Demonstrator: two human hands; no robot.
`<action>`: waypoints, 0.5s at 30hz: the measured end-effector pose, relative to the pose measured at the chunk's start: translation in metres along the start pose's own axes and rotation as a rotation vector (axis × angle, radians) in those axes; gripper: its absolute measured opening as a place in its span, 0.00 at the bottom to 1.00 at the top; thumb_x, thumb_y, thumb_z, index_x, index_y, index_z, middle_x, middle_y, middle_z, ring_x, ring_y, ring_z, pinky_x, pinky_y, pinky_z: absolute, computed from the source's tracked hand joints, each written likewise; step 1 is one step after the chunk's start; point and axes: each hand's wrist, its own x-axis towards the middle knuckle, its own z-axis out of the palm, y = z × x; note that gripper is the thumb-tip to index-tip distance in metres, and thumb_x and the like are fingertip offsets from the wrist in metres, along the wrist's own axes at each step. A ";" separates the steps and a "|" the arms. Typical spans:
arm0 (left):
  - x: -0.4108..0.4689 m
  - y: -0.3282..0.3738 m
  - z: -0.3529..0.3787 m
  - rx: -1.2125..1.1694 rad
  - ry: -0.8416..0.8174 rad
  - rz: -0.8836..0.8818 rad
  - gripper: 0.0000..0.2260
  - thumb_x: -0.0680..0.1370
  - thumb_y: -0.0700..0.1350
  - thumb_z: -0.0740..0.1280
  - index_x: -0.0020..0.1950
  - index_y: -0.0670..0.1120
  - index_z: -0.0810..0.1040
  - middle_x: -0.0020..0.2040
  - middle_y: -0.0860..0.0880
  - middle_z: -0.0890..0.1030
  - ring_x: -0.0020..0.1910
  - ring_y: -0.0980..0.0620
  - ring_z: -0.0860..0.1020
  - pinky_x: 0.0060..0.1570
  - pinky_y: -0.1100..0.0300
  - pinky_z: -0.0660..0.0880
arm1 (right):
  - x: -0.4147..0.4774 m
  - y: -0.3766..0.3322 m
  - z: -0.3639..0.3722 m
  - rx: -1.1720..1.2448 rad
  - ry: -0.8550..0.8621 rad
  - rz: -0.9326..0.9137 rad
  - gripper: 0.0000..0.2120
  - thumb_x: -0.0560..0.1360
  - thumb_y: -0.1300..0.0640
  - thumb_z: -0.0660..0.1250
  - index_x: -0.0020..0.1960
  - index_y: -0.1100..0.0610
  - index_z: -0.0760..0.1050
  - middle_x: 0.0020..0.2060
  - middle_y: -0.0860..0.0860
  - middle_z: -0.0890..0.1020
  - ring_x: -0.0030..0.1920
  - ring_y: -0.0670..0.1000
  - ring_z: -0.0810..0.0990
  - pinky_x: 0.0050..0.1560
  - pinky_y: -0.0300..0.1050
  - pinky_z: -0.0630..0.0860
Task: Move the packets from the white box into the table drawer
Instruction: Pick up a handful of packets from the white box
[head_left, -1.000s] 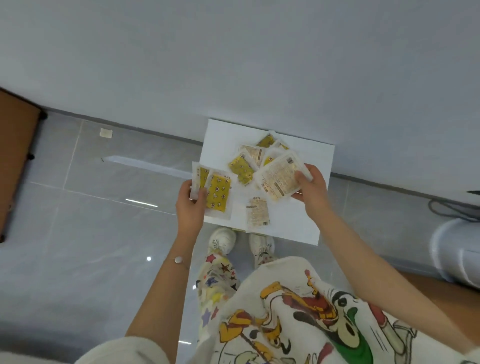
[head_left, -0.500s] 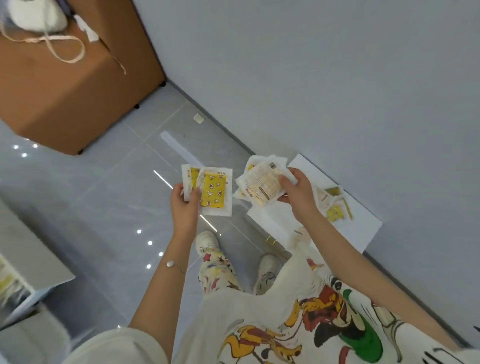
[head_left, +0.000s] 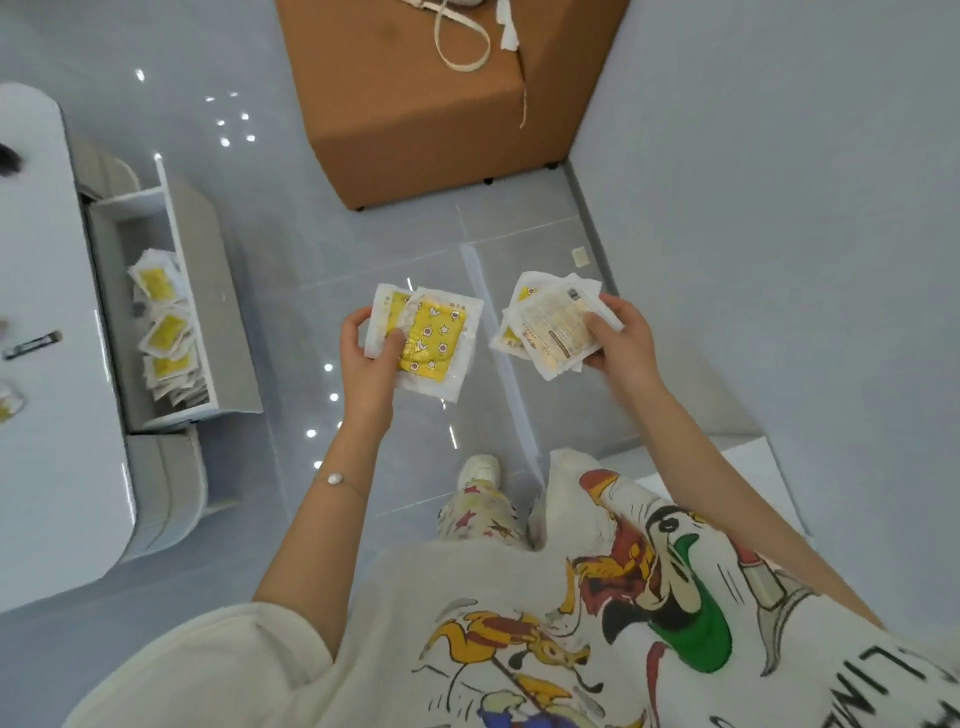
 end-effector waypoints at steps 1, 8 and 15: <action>0.005 0.002 -0.008 -0.029 0.037 -0.010 0.16 0.77 0.42 0.68 0.59 0.57 0.70 0.56 0.50 0.79 0.52 0.47 0.82 0.48 0.52 0.81 | 0.004 -0.008 0.013 -0.013 -0.016 -0.001 0.12 0.79 0.63 0.60 0.62 0.57 0.71 0.48 0.49 0.81 0.47 0.49 0.82 0.39 0.45 0.81; 0.047 0.022 -0.045 -0.212 0.252 -0.082 0.16 0.77 0.41 0.68 0.59 0.57 0.71 0.54 0.52 0.79 0.52 0.47 0.81 0.43 0.52 0.79 | 0.059 -0.059 0.088 -0.115 -0.125 -0.008 0.10 0.80 0.64 0.59 0.59 0.53 0.69 0.48 0.47 0.80 0.48 0.47 0.82 0.41 0.45 0.82; 0.106 0.056 -0.068 -0.397 0.473 -0.099 0.17 0.77 0.41 0.68 0.61 0.55 0.70 0.57 0.48 0.80 0.49 0.48 0.82 0.38 0.57 0.79 | 0.136 -0.110 0.171 -0.234 -0.289 -0.016 0.13 0.79 0.63 0.61 0.64 0.56 0.69 0.49 0.50 0.80 0.47 0.49 0.82 0.43 0.49 0.82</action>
